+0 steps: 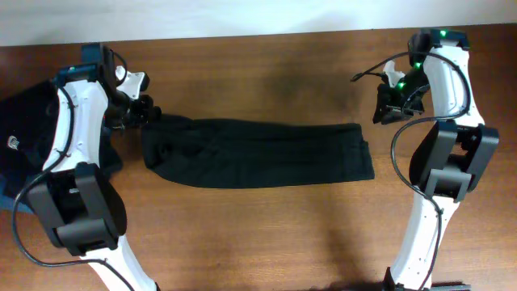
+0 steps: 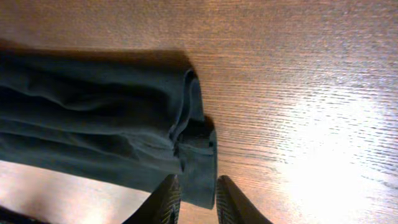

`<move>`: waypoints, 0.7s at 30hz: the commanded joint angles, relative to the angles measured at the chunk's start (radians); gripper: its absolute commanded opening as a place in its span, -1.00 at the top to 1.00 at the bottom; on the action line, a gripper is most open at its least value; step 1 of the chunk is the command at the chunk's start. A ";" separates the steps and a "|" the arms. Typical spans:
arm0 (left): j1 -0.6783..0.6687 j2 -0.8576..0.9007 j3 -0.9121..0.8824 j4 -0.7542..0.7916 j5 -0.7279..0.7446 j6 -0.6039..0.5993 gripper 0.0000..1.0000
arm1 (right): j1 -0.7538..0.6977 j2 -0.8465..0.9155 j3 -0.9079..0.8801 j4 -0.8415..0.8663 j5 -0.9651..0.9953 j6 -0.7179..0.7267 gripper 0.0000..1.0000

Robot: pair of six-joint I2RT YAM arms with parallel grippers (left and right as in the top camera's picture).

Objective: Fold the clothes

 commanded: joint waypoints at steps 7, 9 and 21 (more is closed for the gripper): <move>-0.118 -0.030 0.019 -0.058 -0.010 -0.005 0.99 | -0.003 -0.024 0.024 -0.011 0.002 -0.006 0.50; -0.178 -0.030 0.019 -0.061 -0.010 -0.006 0.99 | -0.003 -0.024 0.024 -0.017 0.002 -0.006 0.49; -0.463 -0.030 0.019 0.032 -0.013 -0.214 0.99 | -0.001 -0.024 0.024 -0.030 0.002 -0.006 0.49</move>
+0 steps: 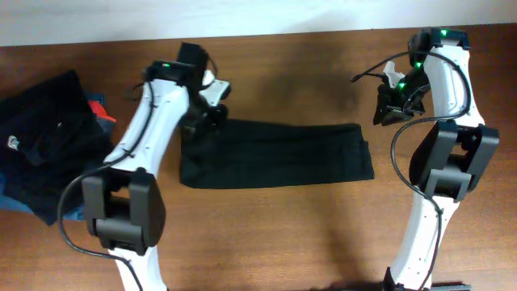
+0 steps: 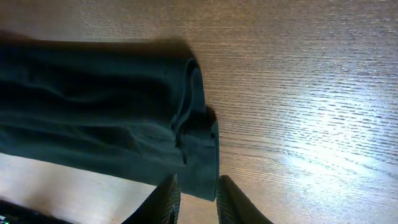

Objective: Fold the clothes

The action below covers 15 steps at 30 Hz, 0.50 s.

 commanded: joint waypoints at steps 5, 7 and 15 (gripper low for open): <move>-0.147 -0.029 0.018 0.114 0.001 -0.174 0.97 | -0.001 -0.024 0.021 -0.008 0.002 -0.007 0.49; -0.172 -0.028 0.018 0.120 0.001 -0.174 0.96 | -0.001 -0.024 0.021 -0.010 0.001 -0.007 0.49; -0.246 -0.013 0.016 0.123 0.001 -0.174 0.96 | -0.001 -0.024 0.021 -0.011 0.002 0.004 0.49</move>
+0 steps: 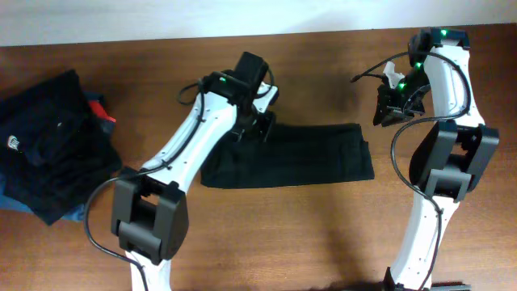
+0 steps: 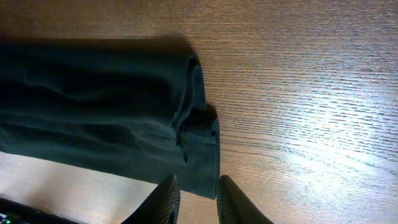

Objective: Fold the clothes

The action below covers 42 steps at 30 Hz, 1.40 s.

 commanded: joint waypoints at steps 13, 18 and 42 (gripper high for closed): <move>-0.023 -0.012 0.016 0.003 0.006 -0.005 0.28 | -0.001 -0.024 0.021 -0.003 0.002 0.003 0.49; -0.013 -0.012 0.016 -0.045 -0.182 -0.002 0.38 | -0.001 -0.024 0.021 -0.003 0.002 0.003 0.49; 0.099 0.313 0.014 0.021 0.441 0.014 0.99 | -0.002 -0.024 0.019 -0.007 0.002 0.003 0.49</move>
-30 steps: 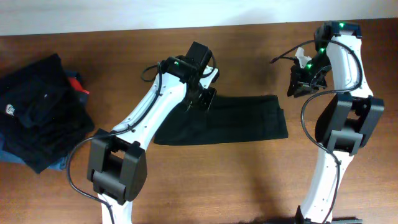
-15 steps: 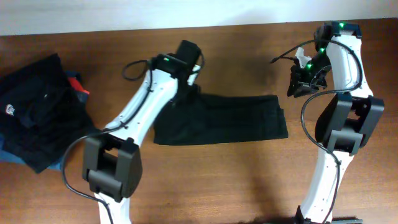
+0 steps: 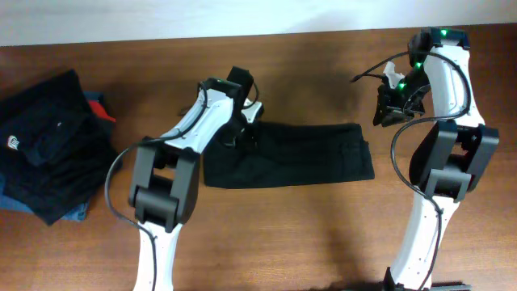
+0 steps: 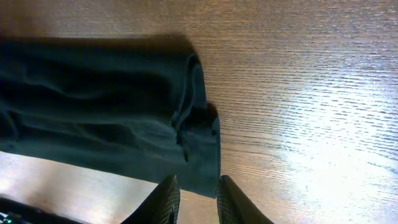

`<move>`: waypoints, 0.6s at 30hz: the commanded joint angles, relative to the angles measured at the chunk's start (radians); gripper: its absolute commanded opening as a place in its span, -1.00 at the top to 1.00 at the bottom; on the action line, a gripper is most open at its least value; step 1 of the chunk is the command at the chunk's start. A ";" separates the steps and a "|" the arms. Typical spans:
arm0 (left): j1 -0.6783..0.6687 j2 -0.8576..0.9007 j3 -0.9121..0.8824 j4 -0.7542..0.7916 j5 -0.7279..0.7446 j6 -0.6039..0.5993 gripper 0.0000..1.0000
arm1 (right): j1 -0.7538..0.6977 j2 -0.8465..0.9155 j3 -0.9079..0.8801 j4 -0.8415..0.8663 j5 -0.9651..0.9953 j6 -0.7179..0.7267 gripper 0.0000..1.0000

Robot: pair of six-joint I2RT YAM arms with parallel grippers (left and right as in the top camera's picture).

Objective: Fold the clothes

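Observation:
A black garment [image 3: 299, 155] lies as a long band across the middle of the wooden table, its left part doubled over. My left gripper [image 3: 240, 131] is down on that doubled left part; the overhead view does not show how its jaws stand. My right gripper [image 3: 388, 113] hovers just off the garment's right end. In the right wrist view, the gripper [image 4: 196, 200] is open by a narrow gap, and the hem corner of the garment [image 4: 199, 165] lies below it, not gripped.
A pile of dark clothes [image 3: 40, 149] with a red piece and blue denim sits at the table's left edge. The table's far edge [image 3: 266, 36] meets a white wall. Bare wood lies in front of the garment.
My left gripper has moved slightly back to the left and toward the front, still on the garment's doubled part. The garment's outline is unchanged. The right gripper has stayed where it was.
At first the garment lay at full length with my left gripper at its far left end. Then the gripper stood further right with the left edge drawn in, then further right again. The garment is now much shorter, and the right gripper has hovered open throughout.

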 commanded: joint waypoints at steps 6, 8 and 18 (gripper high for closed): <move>0.003 0.140 0.002 0.027 0.473 0.159 0.99 | -0.002 -0.024 0.019 -0.006 0.002 0.000 0.49; 0.003 0.140 0.003 0.024 0.466 0.173 0.99 | -0.002 -0.024 0.019 -0.007 0.002 0.000 0.49; 0.064 0.043 0.008 -0.019 0.361 0.246 0.99 | -0.002 -0.024 0.019 -0.020 0.002 0.001 0.45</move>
